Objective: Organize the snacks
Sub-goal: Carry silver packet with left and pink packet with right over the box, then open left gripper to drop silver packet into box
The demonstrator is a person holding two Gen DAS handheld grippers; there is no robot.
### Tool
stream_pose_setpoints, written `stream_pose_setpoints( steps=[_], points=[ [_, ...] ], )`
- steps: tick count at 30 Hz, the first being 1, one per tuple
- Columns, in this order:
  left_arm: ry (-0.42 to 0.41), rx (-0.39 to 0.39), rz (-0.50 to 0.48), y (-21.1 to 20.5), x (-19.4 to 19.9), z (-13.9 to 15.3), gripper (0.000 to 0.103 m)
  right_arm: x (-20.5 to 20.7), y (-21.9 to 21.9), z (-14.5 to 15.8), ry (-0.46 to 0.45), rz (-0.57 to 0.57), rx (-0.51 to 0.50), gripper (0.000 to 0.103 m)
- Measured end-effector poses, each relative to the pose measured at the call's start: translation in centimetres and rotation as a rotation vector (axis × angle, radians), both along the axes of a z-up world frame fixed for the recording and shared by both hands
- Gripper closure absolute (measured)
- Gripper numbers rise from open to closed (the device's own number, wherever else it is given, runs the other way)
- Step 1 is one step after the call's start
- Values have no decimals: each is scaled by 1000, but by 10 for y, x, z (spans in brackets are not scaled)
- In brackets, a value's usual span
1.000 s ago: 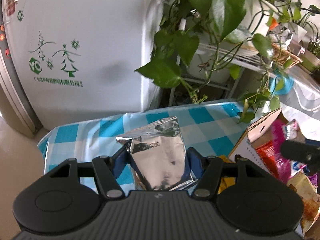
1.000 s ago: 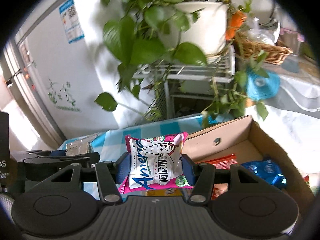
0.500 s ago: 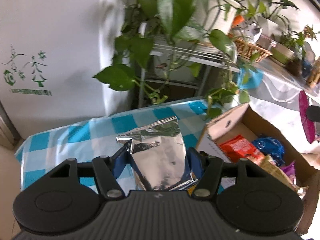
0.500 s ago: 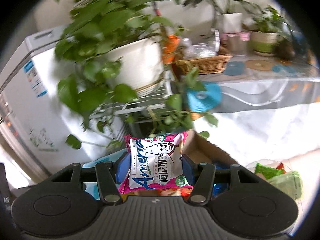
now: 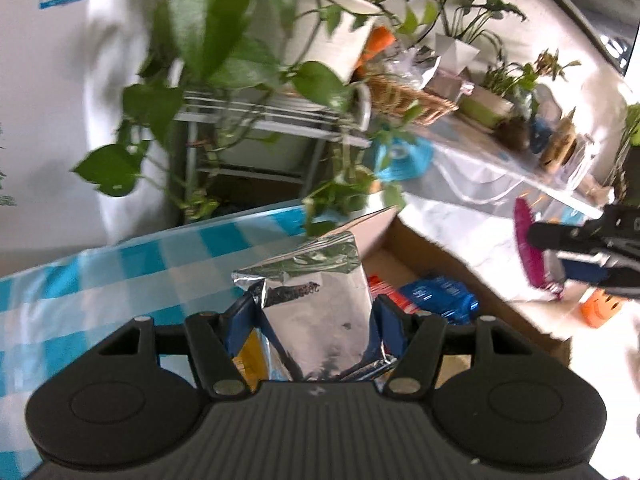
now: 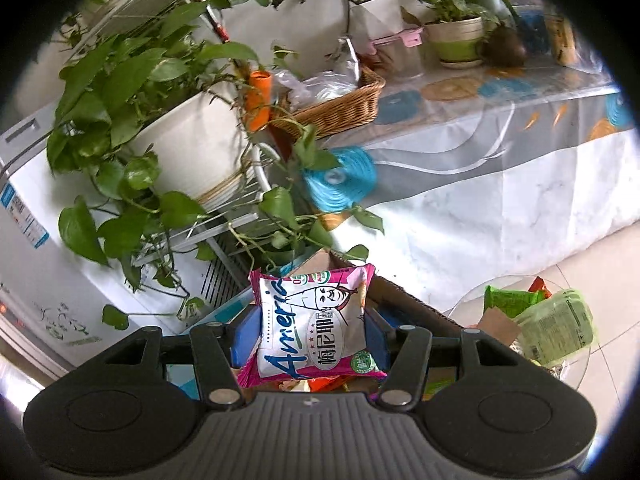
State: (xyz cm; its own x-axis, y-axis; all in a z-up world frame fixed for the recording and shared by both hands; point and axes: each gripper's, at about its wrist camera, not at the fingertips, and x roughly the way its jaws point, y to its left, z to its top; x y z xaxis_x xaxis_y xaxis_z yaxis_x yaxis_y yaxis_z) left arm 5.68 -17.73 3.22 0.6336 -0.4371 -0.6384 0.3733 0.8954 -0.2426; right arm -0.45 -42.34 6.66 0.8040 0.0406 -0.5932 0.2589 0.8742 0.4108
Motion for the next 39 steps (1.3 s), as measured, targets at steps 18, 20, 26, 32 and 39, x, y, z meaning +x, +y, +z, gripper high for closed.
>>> stream_pose_setpoints(
  steps=[18,20,26,32,39],
  points=[
    [66,-78,-31,-70,24,-10,31,-3,-25,-5,12,-100,101,36],
    [72,-109,-28,-67,25,-10,24,-3,-26,-5,12,-112,106,30],
    [39,-98,-15,-54,26,0,19,-3,-23,-4,7,-108,106,23],
    [9,-61,9,-30,31,7,18,-1,-17,-3,1,-59,112,22],
    [-13,3,40,1,35,6,15,3,7,1,-1,64,32,20]
  ],
)
